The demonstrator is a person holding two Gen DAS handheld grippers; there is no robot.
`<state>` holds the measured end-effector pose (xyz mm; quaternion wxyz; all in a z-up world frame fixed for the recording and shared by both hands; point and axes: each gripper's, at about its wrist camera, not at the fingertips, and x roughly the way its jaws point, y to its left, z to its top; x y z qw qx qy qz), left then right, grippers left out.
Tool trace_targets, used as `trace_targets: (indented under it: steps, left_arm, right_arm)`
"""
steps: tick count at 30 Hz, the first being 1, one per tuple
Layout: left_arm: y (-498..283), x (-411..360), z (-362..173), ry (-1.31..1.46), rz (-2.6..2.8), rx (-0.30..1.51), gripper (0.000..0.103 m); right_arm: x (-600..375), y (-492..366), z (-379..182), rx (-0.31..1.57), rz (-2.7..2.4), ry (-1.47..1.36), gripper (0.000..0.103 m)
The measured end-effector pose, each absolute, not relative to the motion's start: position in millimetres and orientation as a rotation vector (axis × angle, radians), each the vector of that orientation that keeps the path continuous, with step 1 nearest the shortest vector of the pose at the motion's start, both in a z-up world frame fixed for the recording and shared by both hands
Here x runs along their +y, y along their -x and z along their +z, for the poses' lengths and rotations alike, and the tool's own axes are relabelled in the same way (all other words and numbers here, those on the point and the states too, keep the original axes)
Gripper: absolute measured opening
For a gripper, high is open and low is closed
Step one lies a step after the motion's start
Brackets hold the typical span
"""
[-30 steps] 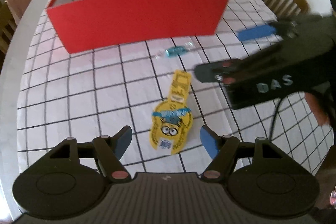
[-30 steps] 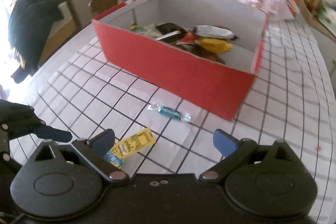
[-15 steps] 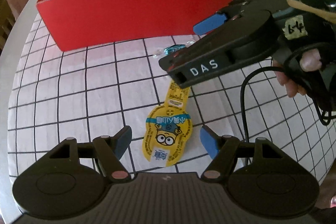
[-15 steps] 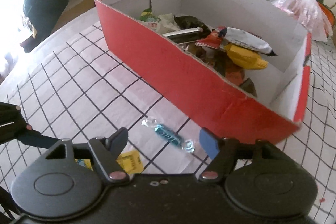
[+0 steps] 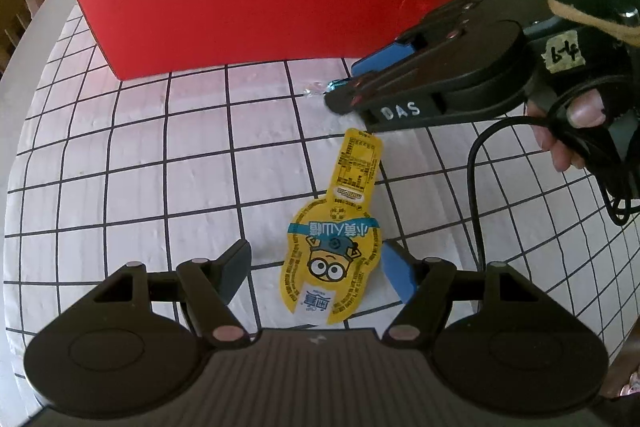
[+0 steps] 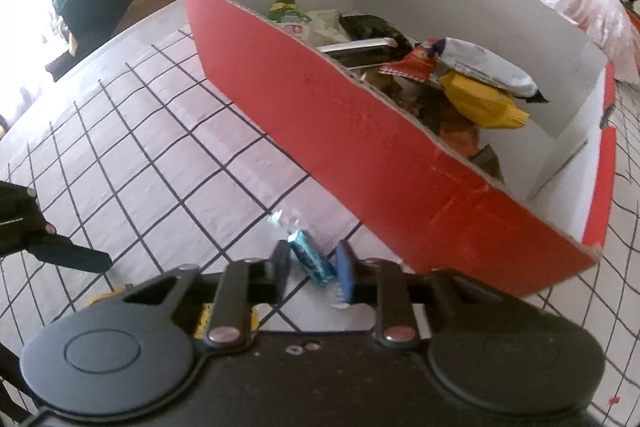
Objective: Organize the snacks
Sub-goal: 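Grasp the blue wrapped candy with the right gripper while the left approaches the yellow packet, then grasp the yellow minion packet with the left gripper while the right holds the candy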
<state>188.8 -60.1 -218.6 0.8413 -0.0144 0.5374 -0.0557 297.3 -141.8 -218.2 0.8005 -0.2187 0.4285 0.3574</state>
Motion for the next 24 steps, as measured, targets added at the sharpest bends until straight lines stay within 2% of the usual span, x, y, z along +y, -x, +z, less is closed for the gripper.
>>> trace_targets:
  steps: [14,16,18,24]
  left_arm:
    - [-182,-68,-221,-0.032,-0.163,1.126,0.070]
    - [-181,-72,-220,-0.056,-0.158,1.124,0.058]
    - [-182,-74,-220,-0.069,-0.170,1.122,0.052]
    - [-182,-72,-218,-0.044,-0.172,1.139,0.045]
  right_arm:
    - [-179,-272,-217,0.974,0.603,0.303,0.011]
    - [-185,-267,-216,0.986,0.584,0.275,0.011]
    - [-189,-262,-216,0.993,0.565,0.245,0.011]
    - [-201,-242,-213,1.009,0.501,0.147,0.011]
